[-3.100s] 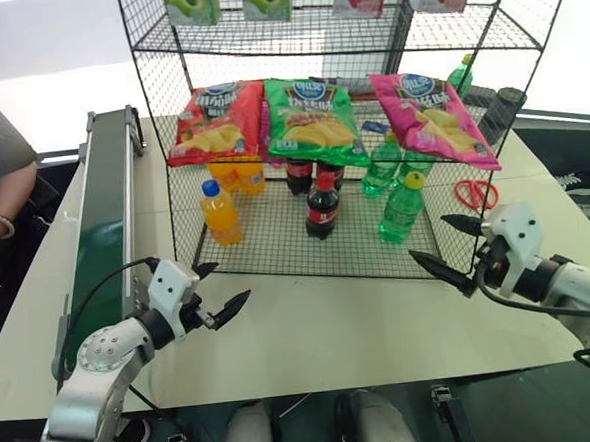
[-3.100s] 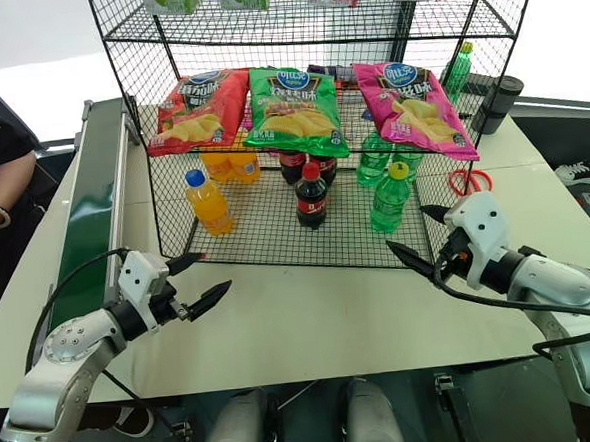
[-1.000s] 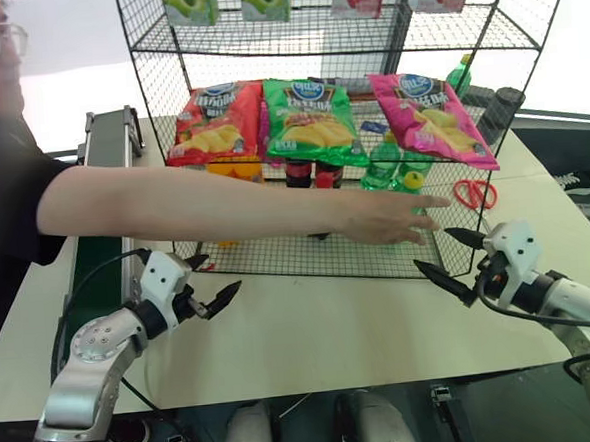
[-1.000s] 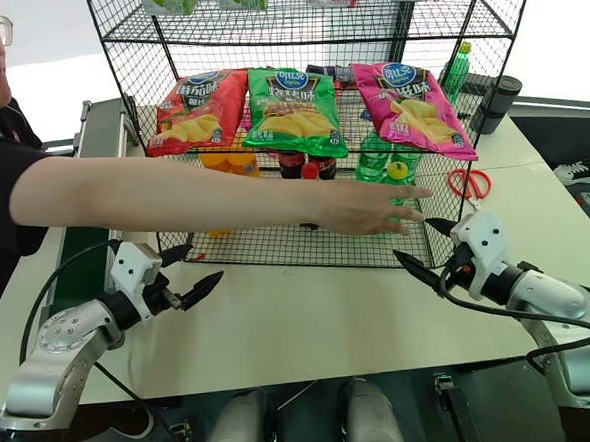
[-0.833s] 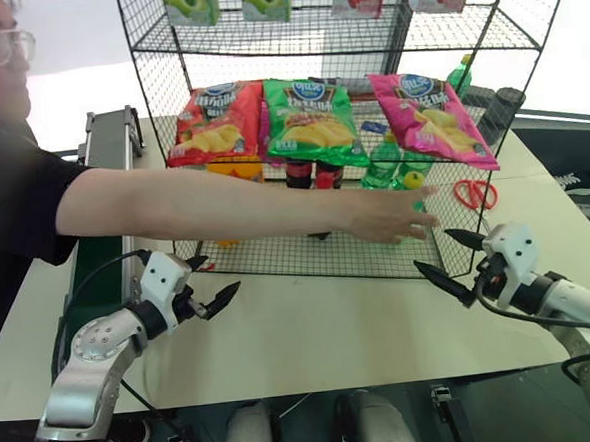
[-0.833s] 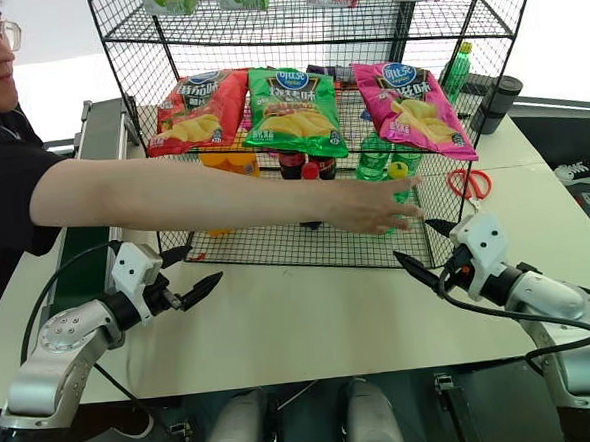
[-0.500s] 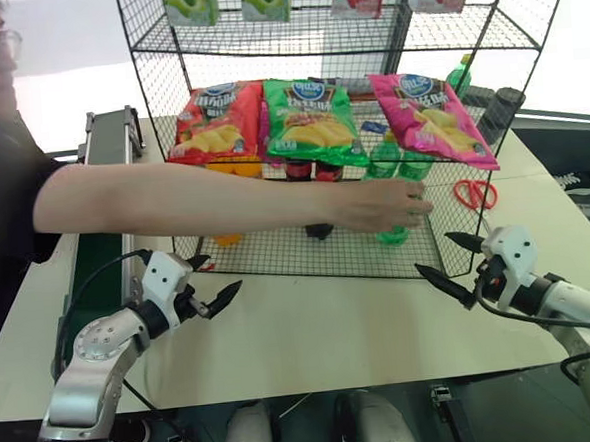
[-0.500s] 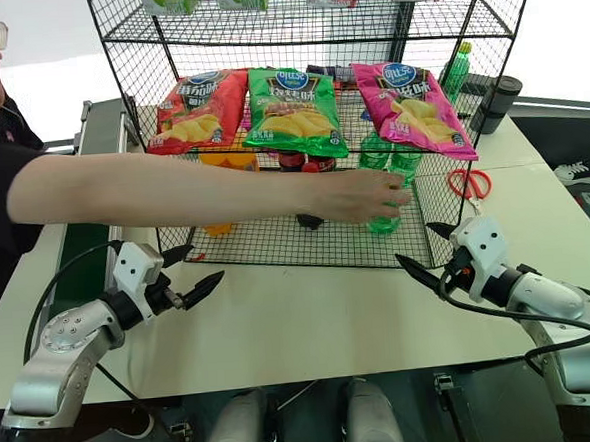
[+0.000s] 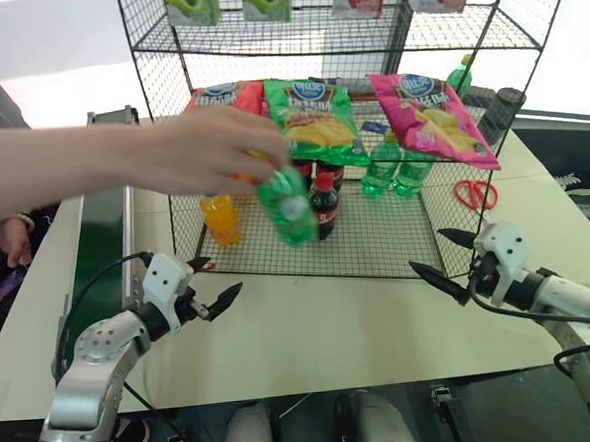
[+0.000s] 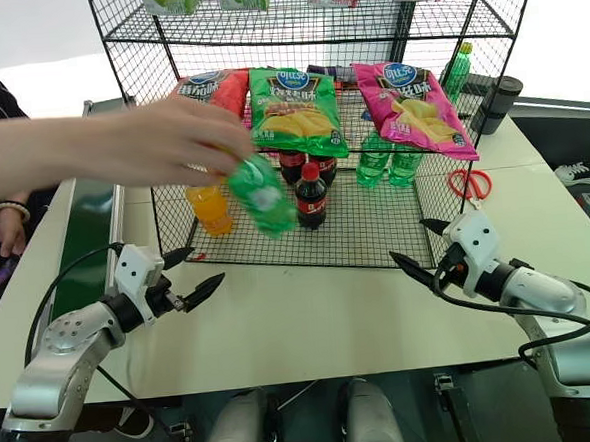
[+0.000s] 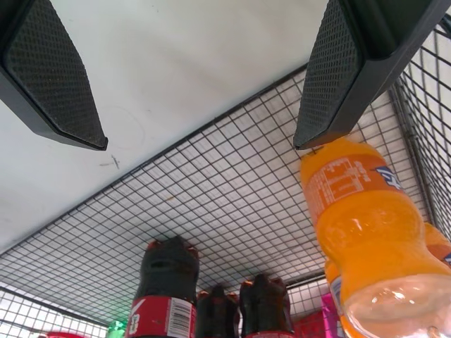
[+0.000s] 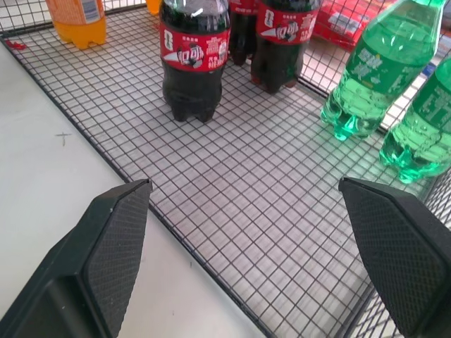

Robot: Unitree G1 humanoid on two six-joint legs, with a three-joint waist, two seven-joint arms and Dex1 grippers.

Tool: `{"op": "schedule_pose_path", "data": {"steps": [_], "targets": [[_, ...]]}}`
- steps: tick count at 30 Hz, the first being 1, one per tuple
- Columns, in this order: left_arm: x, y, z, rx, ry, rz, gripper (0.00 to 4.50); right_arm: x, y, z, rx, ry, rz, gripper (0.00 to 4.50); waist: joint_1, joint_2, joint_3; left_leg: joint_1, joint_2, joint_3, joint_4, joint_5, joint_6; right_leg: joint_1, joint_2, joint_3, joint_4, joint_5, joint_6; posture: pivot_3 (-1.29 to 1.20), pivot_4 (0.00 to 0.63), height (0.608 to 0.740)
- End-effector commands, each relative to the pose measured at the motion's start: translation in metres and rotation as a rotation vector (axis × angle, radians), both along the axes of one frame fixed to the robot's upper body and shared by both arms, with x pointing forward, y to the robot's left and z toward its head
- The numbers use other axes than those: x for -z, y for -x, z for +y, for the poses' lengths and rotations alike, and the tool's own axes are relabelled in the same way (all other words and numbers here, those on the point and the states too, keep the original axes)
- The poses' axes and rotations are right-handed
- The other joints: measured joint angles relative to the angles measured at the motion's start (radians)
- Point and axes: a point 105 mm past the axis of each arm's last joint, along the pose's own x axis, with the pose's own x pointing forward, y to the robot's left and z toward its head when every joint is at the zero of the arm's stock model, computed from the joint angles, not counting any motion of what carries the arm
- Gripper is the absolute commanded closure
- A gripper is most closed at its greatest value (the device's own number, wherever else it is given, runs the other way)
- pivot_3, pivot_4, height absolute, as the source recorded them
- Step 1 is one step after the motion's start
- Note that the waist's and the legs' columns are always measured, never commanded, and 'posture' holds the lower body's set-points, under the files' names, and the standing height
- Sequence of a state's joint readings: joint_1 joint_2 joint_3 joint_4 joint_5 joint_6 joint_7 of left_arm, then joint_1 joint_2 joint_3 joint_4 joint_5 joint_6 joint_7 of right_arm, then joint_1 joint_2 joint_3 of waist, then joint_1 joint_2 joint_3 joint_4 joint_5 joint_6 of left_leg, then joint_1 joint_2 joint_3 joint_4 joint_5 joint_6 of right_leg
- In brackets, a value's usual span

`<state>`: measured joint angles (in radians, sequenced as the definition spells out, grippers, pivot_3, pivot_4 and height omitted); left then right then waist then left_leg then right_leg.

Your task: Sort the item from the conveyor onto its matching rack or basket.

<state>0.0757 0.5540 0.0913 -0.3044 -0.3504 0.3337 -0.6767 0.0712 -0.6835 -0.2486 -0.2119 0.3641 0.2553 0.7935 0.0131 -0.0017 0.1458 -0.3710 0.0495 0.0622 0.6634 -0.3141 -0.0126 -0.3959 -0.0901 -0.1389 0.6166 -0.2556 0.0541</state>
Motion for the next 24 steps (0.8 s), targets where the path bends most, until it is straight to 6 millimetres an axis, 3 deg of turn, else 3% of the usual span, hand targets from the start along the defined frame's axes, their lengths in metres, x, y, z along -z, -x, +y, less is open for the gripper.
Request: {"op": "schedule_pose_path", "data": {"steps": [1,13,24], "targets": [[-0.012,0.003,-0.004,0.02,0.004,-0.053,0.0,-0.007,-0.002,-0.001,-0.018,0.013,-0.04,0.08,0.0,0.0,0.0,0.0,0.0,0.0,0.0,0.0,0.0,0.0,0.0,0.0,0.0,0.0,0.0,0.0,0.15,0.736],[-0.013,0.01,0.001,-0.019,0.012,-0.049,0.0,0.002,-0.004,-0.004,-0.039,0.017,-0.033,0.08,0.0,0.0,0.0,0.0,0.0,0.0,0.0,0.0,0.0,0.0,0.0,0.0,0.0,0.0,0.0,0.0,0.15,0.736],[-0.015,0.01,0.008,-0.067,0.018,-0.059,0.0,-0.004,-0.011,0.004,-0.065,0.013,-0.049,0.08,0.0,0.0,0.0,0.0,0.0,0.0,0.0,0.0,0.0,0.0,0.0,0.0,0.0,0.0,0.0,0.0,0.15,0.736]]}}
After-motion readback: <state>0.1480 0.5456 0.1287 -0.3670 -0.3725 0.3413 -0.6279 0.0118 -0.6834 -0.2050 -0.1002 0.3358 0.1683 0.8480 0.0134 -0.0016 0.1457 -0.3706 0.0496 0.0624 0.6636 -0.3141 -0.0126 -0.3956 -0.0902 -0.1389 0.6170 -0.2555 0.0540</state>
